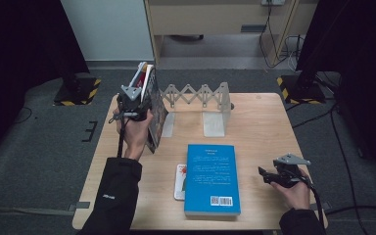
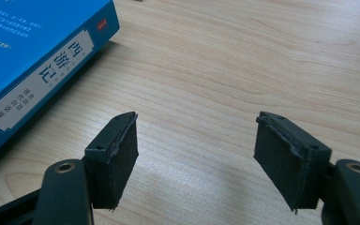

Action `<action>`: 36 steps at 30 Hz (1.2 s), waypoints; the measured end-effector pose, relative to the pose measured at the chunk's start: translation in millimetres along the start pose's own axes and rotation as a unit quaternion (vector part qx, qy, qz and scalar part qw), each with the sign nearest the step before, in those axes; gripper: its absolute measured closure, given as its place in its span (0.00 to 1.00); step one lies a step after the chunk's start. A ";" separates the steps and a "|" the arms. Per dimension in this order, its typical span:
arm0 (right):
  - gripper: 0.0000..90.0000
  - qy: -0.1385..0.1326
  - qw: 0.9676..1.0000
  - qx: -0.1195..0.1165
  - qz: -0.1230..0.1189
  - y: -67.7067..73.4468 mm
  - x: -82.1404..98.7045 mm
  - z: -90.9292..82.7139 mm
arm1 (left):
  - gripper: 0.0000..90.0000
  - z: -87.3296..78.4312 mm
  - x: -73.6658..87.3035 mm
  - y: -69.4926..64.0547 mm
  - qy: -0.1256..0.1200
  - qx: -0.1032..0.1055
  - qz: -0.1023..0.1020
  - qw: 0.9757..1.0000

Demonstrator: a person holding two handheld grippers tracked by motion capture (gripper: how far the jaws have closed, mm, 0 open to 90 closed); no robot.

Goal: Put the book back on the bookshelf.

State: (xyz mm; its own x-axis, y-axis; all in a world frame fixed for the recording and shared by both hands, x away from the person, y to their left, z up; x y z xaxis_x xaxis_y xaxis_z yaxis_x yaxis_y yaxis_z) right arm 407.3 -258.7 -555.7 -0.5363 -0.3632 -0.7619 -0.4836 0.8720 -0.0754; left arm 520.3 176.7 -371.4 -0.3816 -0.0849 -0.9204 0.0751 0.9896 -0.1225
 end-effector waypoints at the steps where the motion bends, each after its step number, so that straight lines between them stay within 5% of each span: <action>1: 0.34 0.000 1.000 0.000 -0.002 -0.2 -0.2 0.0 | 0.74 -2.6 -0.1 -0.2 -0.004 0.004 -0.001 1.000; 8: 0.33 -0.003 1.000 0.000 -0.001 0.0 -1.0 -0.3 | 0.61 -19.9 -4.3 3.2 -0.030 0.047 -0.013 0.998; 11: 0.32 -0.005 1.000 -0.001 0.003 0.4 -1.6 -1.0 | 0.55 -29.1 -7.3 4.7 -0.049 0.085 -0.020 0.995; 19: 0.30 -0.013 1.000 -0.001 0.008 -0.2 -2.9 -1.5 | 0.47 -64.0 -9.5 15.2 -0.072 0.128 -0.031 0.989; 28: 0.28 -0.016 1.000 -0.001 0.013 0.3 -4.3 -2.6 | 0.40 -87.7 8.7 26.4 -0.058 0.171 -0.042 0.983; 36: 0.27 -0.024 1.000 0.001 0.016 -0.5 -7.5 -5.1 | 0.36 -95.3 49.6 32.6 -0.022 0.190 -0.022 0.981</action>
State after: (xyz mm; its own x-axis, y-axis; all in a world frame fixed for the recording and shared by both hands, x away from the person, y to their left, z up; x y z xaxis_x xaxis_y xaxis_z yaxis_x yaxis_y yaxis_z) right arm 408.0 -258.1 -546.6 -0.5187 -0.3186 -0.7934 -0.4641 0.8843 -0.0516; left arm 416.0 215.8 -385.7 -0.3531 -0.1407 -0.9249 0.4011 0.8704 -0.2855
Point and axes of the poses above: each handheld gripper's, and its own axes: z roughly forward along the jaws, x roughly out of its underside, y roughly to its left, the point moved 7 cm from there along z, roughly forward along the jaws, and after that the axes turned 8 degrees about -z, right-handed, at the moved point
